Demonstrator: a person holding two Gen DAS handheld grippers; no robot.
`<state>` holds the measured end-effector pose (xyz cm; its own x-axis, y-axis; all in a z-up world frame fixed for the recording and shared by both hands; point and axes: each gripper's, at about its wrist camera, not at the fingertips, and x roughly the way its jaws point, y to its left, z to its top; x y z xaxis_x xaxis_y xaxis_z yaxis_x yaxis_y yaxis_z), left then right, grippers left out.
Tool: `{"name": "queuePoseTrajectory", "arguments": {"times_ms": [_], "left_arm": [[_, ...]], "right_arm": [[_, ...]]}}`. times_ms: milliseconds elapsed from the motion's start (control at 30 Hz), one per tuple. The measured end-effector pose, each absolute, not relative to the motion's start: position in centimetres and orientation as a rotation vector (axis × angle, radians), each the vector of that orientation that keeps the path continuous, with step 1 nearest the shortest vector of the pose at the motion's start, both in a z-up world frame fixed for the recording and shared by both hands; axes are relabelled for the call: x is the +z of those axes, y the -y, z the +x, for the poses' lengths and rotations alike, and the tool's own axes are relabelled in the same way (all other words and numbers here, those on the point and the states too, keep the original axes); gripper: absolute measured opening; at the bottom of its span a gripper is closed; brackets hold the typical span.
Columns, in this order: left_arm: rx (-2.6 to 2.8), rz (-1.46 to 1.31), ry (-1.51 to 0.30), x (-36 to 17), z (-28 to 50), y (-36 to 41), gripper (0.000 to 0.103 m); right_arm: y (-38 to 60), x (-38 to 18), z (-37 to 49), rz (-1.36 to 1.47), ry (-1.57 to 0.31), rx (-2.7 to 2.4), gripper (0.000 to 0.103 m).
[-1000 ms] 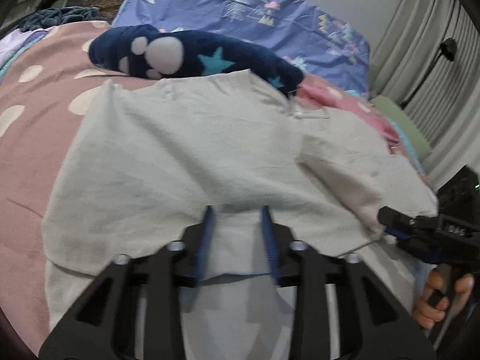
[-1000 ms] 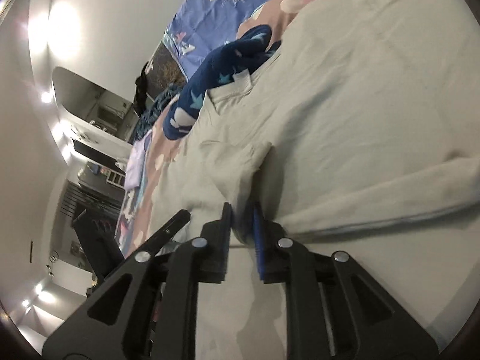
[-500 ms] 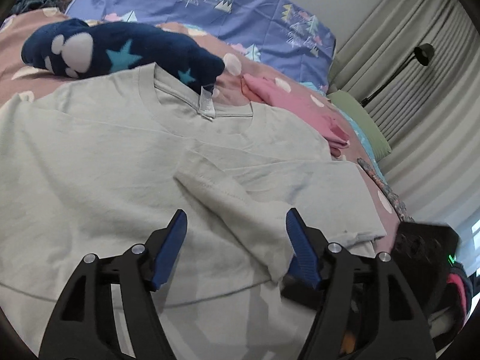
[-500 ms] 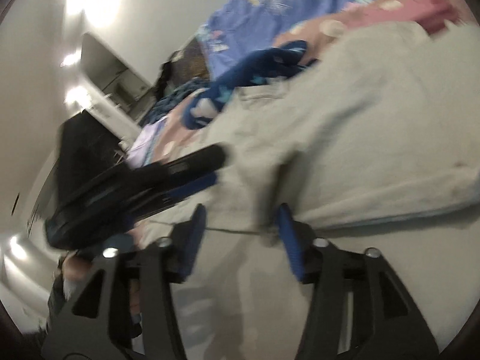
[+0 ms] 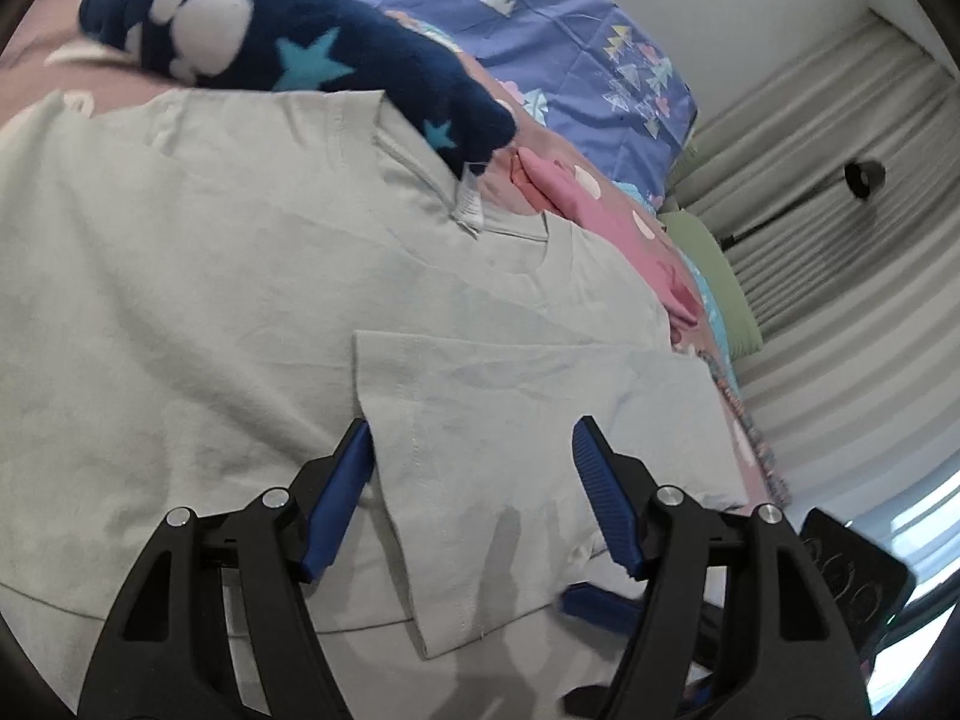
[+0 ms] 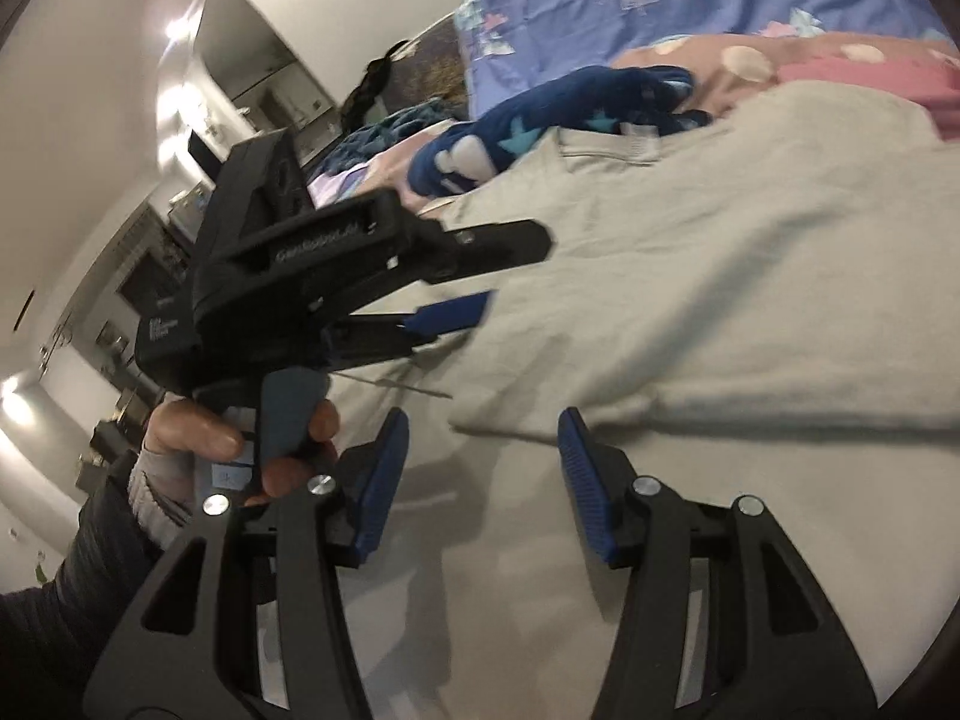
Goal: Fold small clothes
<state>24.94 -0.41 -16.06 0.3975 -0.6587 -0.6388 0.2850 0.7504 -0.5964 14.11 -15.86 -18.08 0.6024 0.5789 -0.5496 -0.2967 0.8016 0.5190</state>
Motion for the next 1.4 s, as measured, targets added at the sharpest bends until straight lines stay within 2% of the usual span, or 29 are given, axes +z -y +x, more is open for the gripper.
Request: {"name": "queuePoseTrajectory", "arguments": {"times_ms": [33, 67, 100, 233, 300, 400, 567, 667, 767, 933, 967, 1000, 1033, 1067, 1200, 1400], "left_arm": [[-0.622, -0.393, -0.997, -16.1, 24.8, 0.9, 0.047], [-0.631, -0.365, -1.012, -16.2, 24.8, 1.5, 0.014], [-0.635, -0.352, -1.020, -16.3, 24.8, 1.8, 0.001], [-0.649, -0.307, -0.925, -13.3, 24.3, 2.7, 0.001], [-0.663, -0.278, -0.856, -10.2, 24.0, 3.0, 0.001], [-0.682, -0.225, -0.754, -5.5, 23.4, 3.0, 0.001], [-0.670, -0.146, -0.644, -0.1, 22.6, 1.8, 0.002], [-0.612, -0.118, -0.610, 1.1, 22.4, -0.5, 0.002], [-0.515, -0.124, -0.628, 0.3, 23.1, -3.6, 0.002], [-0.386, -0.195, -0.758, -5.1, 25.2, -9.4, 0.002], [-0.358, -0.200, -0.784, -6.3, 25.6, -10.1, 0.005], [-0.330, -0.198, -0.806, -7.4, 25.8, -10.6, 0.016], [-0.292, -0.189, -0.827, -8.6, 26.1, -11.2, 0.033], [-0.258, -0.179, -0.837, -9.4, 26.2, -11.6, 0.038], [-0.205, -0.177, -0.900, -12.9, 26.4, -13.1, 0.039], [-0.208, -0.087, -0.925, -15.2, 25.4, -11.8, 0.040]], "right_arm": [[16.6, -18.1, 13.7, 0.401, -0.774, 0.495, 0.054], [17.5, -18.1, 13.4, 0.408, -0.774, 0.460, 0.054], [18.7, -18.2, 13.0, 0.423, -0.769, 0.426, 0.054], [24.1, -18.9, 11.4, 0.557, -0.704, 0.280, 0.052], [25.9, -19.4, 10.7, 0.636, -0.667, 0.278, 0.048], [26.6, -19.2, 10.0, 0.655, -0.615, 0.267, 0.048], [27.0, -18.8, 9.4, 0.649, -0.547, 0.242, 0.055], [27.1, -19.6, 10.2, 0.657, -0.608, 0.181, 0.048], [26.5, -19.6, 10.5, 0.614, -0.628, 0.156, 0.051], [25.9, -19.6, 10.5, 0.594, -0.639, 0.160, 0.055], [25.9, -19.6, 10.4, 0.593, -0.640, 0.160, 0.055], [25.8, -19.6, 10.4, 0.591, -0.641, 0.160, 0.055], [25.8, -19.5, 10.4, 0.590, -0.641, 0.160, 0.055], [25.8, -19.6, 10.3, 0.590, -0.641, 0.160, 0.055], [25.8, -19.5, 10.5, 0.589, -0.643, 0.163, 0.057], [25.5, -19.6, 10.5, 0.580, -0.647, 0.168, 0.060]]}}
